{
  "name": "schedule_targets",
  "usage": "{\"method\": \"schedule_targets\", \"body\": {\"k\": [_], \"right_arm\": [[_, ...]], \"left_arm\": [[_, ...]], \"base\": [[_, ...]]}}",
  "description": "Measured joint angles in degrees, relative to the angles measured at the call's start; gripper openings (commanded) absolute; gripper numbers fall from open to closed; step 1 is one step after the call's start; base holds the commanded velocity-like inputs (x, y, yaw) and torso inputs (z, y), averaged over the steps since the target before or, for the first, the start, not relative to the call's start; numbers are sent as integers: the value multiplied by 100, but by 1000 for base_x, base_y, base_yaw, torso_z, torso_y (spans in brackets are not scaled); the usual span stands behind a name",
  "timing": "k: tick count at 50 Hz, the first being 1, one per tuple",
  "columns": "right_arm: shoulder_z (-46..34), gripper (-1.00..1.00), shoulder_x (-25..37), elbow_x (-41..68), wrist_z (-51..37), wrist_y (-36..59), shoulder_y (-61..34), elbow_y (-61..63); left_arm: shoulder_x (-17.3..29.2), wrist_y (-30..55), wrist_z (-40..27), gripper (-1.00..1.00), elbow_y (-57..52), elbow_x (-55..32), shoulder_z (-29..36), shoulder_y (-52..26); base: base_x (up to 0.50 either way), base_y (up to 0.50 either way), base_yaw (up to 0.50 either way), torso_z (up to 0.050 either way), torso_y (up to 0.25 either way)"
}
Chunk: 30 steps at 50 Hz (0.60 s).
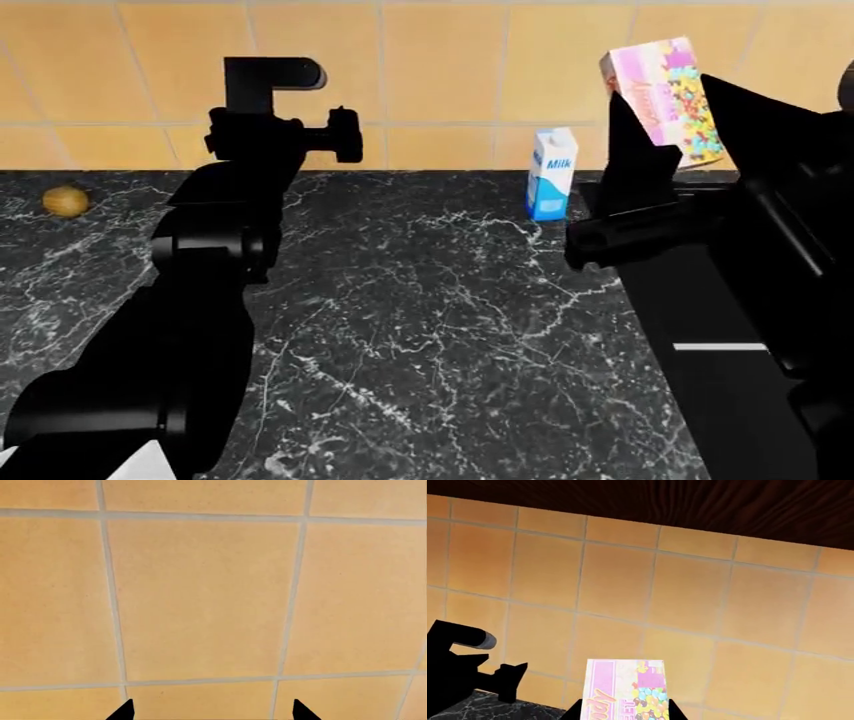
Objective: Pick the jello cup and bar from the counter and place them in the cabinets closest to them.
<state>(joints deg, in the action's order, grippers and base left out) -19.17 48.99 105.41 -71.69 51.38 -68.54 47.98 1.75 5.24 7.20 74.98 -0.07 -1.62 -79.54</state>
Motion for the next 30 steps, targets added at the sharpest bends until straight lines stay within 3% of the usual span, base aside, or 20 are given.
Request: {"method": "schedule_targets", "body": {"k": [9, 22, 30], "right_arm": [[-22, -100, 125, 388, -896, -275, -289, 520], [703, -100, 547, 1144, -1586, -643, -1190, 1016], [143, -100, 1013, 1471, -1728, -1308, -2495, 1119]], "left_arm": [[-3, -8, -19, 100, 1, 0, 43, 2], [-3, 2, -109, 100, 1, -3, 81, 1], [-4, 12, -160, 100, 1, -2, 104, 0]], "base": [[0, 0, 0, 0, 1], [0, 0, 0, 0, 0], [0, 0, 0, 0, 0]]}}
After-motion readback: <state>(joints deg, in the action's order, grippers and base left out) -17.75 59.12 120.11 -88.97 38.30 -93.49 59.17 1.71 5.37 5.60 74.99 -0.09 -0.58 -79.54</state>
